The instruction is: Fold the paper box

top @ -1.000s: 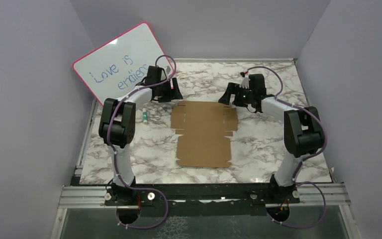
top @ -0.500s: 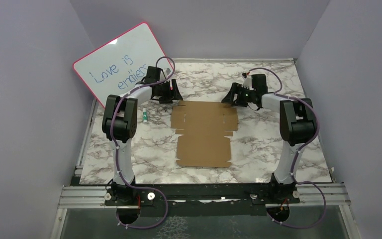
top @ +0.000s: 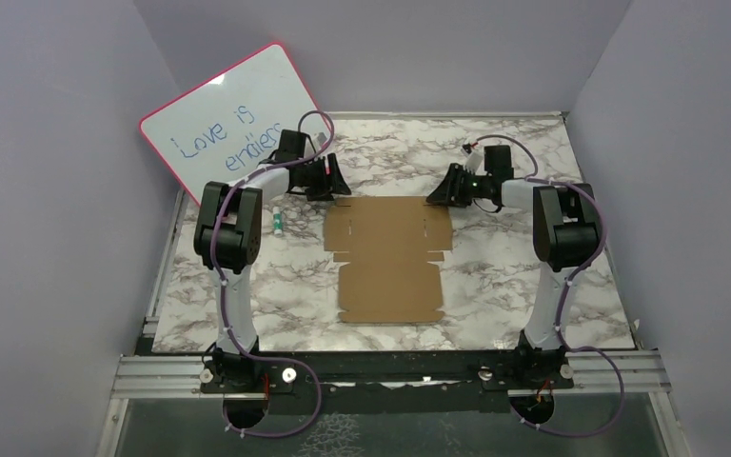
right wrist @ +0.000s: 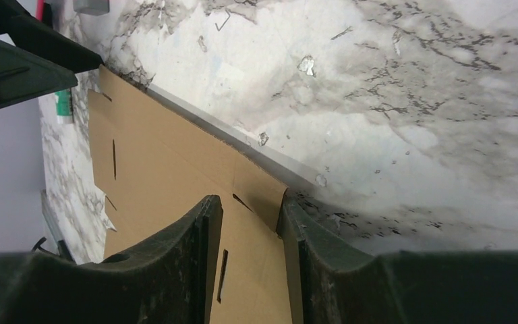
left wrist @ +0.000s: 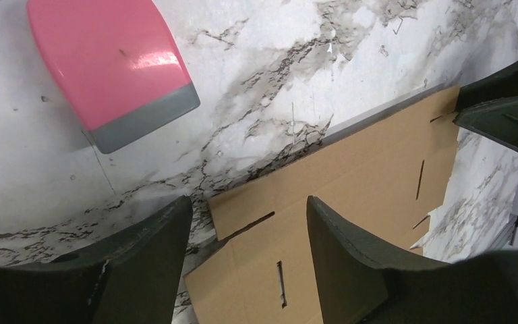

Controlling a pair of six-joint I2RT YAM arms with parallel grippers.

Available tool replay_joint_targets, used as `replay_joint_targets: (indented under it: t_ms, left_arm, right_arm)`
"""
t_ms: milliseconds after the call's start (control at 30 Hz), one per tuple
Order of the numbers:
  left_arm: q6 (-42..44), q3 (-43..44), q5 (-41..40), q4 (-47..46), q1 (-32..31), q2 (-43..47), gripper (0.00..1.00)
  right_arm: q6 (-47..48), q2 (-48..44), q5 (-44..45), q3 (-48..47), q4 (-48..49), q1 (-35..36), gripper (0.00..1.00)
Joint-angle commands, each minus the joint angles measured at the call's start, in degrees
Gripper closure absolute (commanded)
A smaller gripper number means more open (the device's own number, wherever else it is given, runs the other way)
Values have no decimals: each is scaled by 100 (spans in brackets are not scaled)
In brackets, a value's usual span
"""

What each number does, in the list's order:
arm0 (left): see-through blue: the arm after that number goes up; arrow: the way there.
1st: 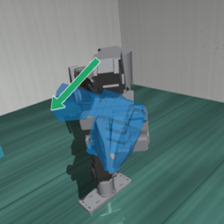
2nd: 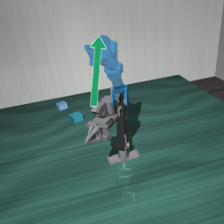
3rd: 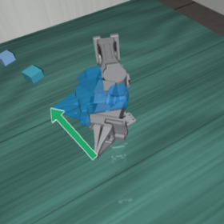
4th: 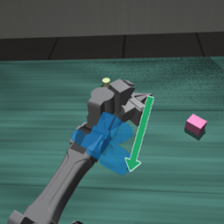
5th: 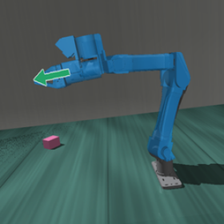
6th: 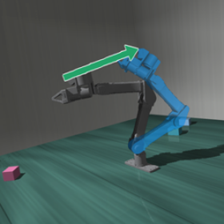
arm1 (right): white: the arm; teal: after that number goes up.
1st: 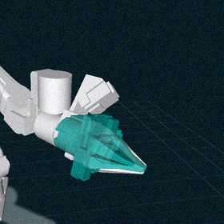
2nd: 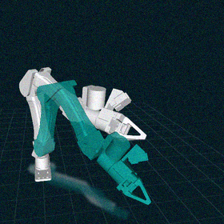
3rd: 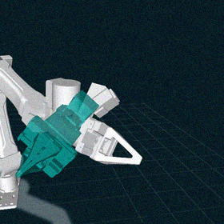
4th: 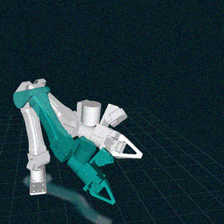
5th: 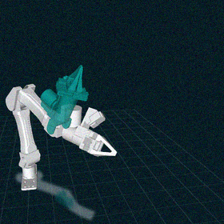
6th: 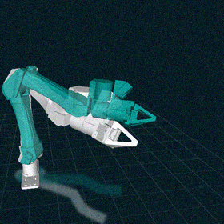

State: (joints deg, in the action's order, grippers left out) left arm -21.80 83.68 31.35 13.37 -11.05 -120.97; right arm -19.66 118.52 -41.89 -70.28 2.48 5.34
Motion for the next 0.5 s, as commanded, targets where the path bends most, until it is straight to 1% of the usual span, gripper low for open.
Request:
replay_joint_targets:
  t_ms: [0, 233, 467]
  left_arm:
    - [-32, -474, 153, 77, -35, 286, 35]
    - [-43, -1043, 47, -58, -71, 684, 35]
    - [-61, -1082, -155, -62, -70, 775, 36]
  right_arm:
    - [-50, 59, -393, 142, 96, 15, 59]
    - [-90, -182, -508, 532, 346, 11, 69]
    - [-110, -138, -614, 433, 355, 12, 89]
